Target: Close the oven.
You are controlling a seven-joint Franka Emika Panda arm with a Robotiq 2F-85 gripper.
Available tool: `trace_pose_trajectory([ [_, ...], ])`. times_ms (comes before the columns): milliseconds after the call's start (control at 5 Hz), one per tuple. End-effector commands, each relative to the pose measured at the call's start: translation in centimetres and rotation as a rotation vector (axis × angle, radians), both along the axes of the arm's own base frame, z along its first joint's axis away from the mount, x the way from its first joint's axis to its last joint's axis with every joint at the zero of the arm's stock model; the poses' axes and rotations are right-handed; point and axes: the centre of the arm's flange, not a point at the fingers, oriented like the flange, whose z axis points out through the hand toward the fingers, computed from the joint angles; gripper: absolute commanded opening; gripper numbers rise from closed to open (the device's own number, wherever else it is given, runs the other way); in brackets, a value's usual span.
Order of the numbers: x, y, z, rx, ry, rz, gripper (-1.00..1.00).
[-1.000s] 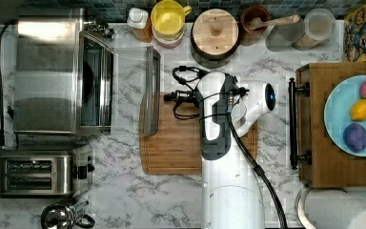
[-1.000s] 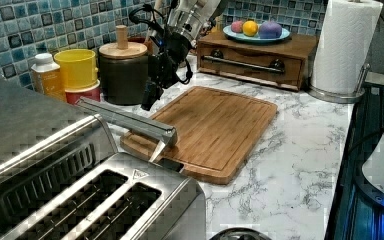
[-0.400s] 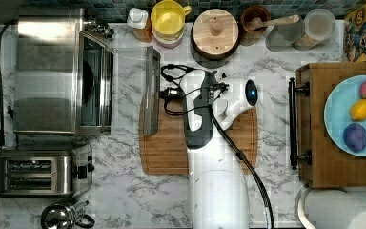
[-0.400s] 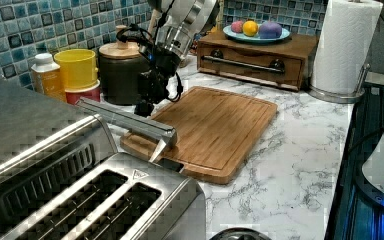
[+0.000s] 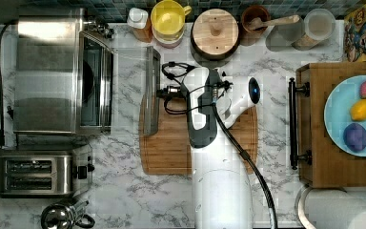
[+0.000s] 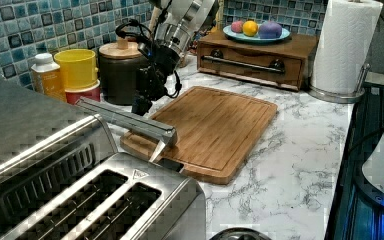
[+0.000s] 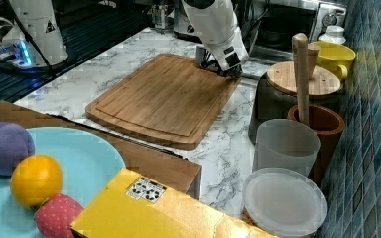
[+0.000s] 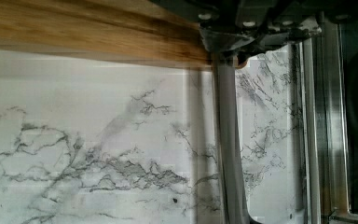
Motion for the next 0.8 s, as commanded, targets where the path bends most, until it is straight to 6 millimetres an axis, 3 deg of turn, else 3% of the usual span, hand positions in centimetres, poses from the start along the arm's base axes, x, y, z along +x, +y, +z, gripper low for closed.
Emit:
trace_pose_trajectory([
  [200, 5.5, 5.6, 5.7, 0.119, -0.035, 0.075, -1.0],
  [600, 5.1, 7.6, 5.6, 0.131, -0.011, 0.06, -1.0],
  [800, 4.5, 8.1, 7.7, 0.163, -0.042, 0.056, -1.0],
])
